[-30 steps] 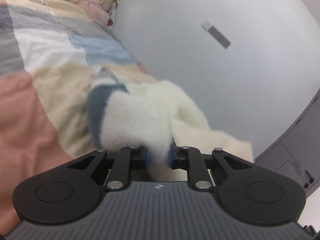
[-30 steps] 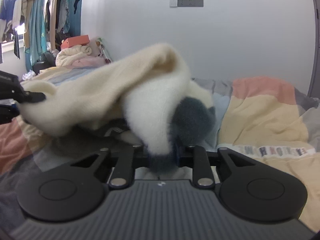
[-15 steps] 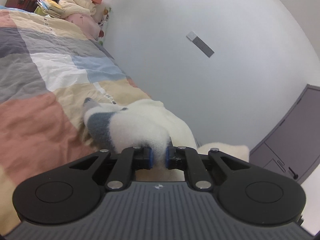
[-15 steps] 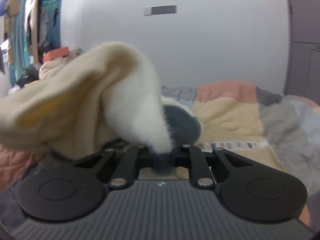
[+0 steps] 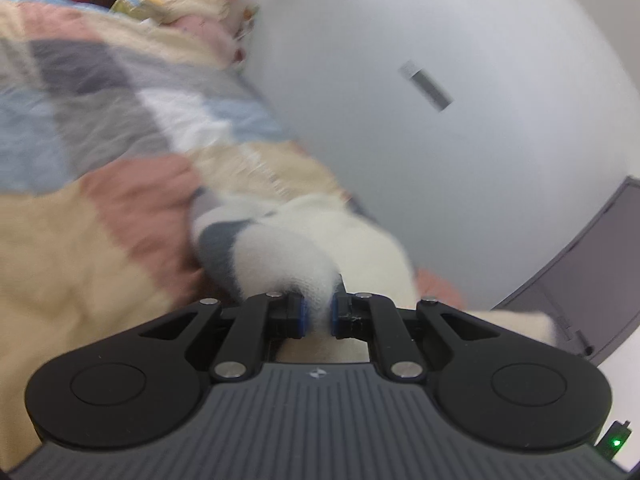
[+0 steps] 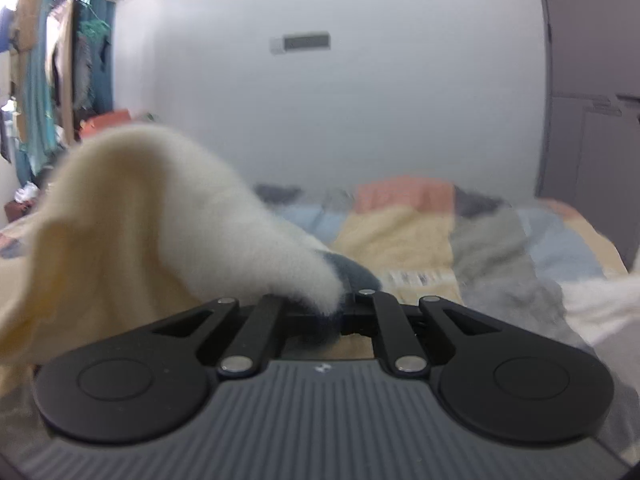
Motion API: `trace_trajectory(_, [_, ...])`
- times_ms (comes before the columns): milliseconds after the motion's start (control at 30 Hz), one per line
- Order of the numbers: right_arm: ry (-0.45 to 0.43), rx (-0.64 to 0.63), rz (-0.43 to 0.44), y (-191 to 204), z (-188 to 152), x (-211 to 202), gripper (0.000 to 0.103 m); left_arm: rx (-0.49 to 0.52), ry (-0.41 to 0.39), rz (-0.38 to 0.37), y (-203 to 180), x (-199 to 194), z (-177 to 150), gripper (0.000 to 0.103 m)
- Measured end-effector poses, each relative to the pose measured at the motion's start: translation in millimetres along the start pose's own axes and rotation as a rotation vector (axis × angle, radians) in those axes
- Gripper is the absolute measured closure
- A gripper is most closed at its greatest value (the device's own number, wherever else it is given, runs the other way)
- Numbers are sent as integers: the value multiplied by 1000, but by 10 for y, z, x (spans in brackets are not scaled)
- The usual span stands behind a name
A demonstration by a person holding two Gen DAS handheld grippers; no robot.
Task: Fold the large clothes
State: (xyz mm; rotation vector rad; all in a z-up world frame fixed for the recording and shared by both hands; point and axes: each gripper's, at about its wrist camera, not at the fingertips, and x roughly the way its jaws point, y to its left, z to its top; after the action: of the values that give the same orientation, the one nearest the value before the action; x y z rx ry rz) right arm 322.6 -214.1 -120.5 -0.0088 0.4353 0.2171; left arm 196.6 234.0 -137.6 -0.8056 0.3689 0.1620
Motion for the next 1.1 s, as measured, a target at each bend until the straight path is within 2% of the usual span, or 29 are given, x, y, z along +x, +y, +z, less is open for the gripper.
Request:
trace_trajectory(100, [110, 76, -23, -135, -103, 168, 94, -24, 35, 64, 147, 105, -52, 90])
trace_trajectory(233, [182, -26, -100, -45, -212, 423, 94, -11, 63, 124, 231, 350, -68, 90])
trace_trajectory(367, [256, 19, -115, -110, -318, 711, 94, -19, 92, 159, 300, 651, -61, 90])
trace_trajectory(633, [312, 14, -142, -96, -483, 1030, 92, 4, 144, 201, 380, 1233, -35, 89])
trace_trajectory(800, [306, 43, -142, -128, -508, 1051, 92, 17, 142, 189, 351, 1233, -25, 89])
trace_trajectory(833, [300, 58, -144, -136, -497, 1026, 92, 0, 144, 181, 355, 1194, -19, 87])
trace_trajectory(900, [291, 96, -145, -153, -477, 958, 92, -34, 160, 158, 357, 1115, 6, 74])
trace_trajectory(967, [290, 121, -143, -167, -463, 875, 91, -49, 183, 123, 335, 1013, 26, 38])
trace_trajectory(1000, [293, 126, -139, -173, -453, 834, 89, -41, 191, 111, 300, 950, 22, 34])
trace_trajectory(1100, [305, 165, -123, -222, -430, 674, 79, 5, 192, 113, 168, 714, -51, 32])
